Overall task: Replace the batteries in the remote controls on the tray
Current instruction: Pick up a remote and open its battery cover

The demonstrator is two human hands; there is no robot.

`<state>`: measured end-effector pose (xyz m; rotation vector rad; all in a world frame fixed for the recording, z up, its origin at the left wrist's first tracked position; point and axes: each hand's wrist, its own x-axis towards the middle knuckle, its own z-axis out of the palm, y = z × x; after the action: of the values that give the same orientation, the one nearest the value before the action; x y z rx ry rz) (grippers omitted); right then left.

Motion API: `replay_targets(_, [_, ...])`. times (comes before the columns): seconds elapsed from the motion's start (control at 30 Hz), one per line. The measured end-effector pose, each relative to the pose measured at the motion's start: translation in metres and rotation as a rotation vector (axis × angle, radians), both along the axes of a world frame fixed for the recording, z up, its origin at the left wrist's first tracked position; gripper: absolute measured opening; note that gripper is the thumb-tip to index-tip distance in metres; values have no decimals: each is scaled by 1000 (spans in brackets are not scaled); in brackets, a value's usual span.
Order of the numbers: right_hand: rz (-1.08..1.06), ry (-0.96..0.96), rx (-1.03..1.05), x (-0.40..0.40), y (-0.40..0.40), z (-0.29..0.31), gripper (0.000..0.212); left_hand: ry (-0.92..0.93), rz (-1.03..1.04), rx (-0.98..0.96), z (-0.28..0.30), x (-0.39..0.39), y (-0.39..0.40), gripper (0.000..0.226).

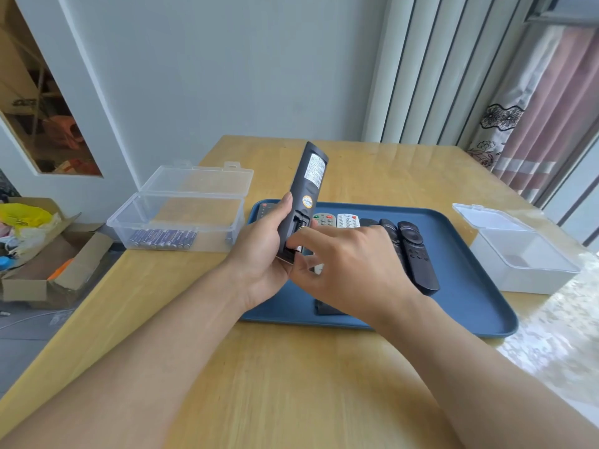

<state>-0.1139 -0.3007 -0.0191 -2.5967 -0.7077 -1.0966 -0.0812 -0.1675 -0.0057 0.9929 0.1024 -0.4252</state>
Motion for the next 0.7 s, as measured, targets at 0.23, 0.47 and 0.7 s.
replay_targets(0.23, [135, 106, -49, 3, -13, 4, 25, 50, -55, -5, 0, 7, 7, 48])
replay_targets(0.47, [187, 138, -5, 10, -21, 7, 15, -17, -248, 28, -4, 7, 8, 41])
replay_targets(0.7, [219, 197, 8, 14, -20, 7, 19, 55, -299, -109, -6, 5, 5, 47])
